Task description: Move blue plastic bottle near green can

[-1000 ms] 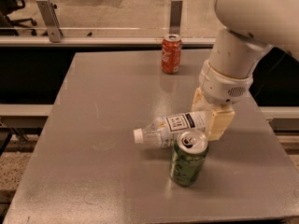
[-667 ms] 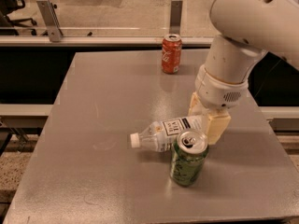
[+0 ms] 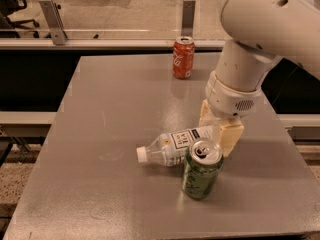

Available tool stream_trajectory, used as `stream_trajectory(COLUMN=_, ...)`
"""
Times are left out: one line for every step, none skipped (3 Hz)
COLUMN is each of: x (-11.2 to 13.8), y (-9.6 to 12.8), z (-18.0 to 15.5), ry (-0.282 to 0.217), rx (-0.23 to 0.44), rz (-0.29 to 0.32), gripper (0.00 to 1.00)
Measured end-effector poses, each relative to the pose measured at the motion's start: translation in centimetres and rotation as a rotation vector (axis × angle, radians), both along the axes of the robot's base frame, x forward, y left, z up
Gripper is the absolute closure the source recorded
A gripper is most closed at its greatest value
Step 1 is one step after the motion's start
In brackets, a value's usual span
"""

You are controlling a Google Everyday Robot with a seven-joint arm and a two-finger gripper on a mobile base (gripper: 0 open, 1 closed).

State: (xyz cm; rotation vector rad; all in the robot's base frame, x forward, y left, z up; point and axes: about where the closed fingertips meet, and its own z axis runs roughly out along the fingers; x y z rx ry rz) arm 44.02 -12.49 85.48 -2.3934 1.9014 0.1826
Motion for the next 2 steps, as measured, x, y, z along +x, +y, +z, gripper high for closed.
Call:
stream_trajectory(x=0.15, y=0.13, z=0.02, ry=-0.009, rx=0.003, rz=-0.001, gripper=0.00)
stream_trajectory(x=0.15, y=0.13, z=0.02, ry=-0.009, rx=0.003, rz=-0.001, gripper=0.00)
